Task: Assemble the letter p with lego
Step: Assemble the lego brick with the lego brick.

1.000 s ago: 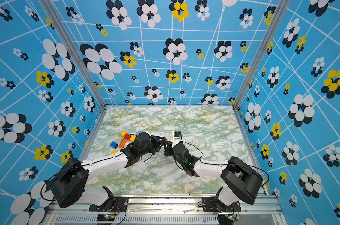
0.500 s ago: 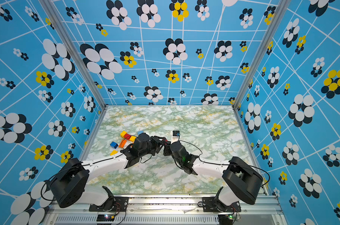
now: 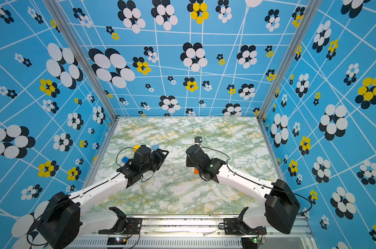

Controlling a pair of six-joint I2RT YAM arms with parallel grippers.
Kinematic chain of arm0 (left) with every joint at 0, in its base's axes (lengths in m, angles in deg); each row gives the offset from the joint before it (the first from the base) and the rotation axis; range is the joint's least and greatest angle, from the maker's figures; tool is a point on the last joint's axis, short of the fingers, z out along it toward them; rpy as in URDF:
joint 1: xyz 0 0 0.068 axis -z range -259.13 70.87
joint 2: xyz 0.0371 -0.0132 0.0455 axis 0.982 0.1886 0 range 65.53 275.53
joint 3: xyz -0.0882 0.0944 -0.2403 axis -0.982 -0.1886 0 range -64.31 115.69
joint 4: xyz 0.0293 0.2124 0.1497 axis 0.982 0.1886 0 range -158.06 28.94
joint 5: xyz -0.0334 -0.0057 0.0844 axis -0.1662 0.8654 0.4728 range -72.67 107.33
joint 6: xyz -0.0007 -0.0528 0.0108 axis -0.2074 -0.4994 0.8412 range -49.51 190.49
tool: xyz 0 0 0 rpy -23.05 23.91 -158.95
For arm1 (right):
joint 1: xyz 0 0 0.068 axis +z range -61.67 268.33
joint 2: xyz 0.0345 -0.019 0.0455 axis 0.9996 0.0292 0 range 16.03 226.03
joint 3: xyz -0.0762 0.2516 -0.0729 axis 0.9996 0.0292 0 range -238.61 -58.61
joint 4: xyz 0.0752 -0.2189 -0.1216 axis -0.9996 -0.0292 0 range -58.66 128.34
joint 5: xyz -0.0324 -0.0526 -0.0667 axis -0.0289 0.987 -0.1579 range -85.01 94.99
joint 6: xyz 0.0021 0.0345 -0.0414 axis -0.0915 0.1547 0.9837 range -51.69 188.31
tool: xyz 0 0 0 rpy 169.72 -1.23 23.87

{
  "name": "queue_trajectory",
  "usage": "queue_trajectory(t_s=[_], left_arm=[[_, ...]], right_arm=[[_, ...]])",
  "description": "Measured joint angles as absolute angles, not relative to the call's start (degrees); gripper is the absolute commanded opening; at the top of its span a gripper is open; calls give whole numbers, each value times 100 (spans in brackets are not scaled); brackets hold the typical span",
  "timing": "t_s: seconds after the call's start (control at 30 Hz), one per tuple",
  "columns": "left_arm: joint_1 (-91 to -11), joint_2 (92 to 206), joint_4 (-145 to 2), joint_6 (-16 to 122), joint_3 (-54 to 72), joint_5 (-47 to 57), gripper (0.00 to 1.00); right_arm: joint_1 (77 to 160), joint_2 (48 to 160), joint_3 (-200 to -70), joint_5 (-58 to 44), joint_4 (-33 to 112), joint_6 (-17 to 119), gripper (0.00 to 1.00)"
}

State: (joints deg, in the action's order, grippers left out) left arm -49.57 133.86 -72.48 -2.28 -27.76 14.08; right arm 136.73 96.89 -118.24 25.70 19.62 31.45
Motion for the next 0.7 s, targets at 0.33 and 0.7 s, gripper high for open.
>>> queue_trajectory(t_s=[0.33, 0.7], left_arm=[[-5512, 12517, -6188, 840, -3200, 1588, 68], [-5888, 12409, -6075, 1192, -3536, 1382, 69]], right_arm=[[13292, 11180, -13601, 1840, -1192, 3127, 0], [13275, 12290, -14524, 1188, -2370, 3101, 0]])
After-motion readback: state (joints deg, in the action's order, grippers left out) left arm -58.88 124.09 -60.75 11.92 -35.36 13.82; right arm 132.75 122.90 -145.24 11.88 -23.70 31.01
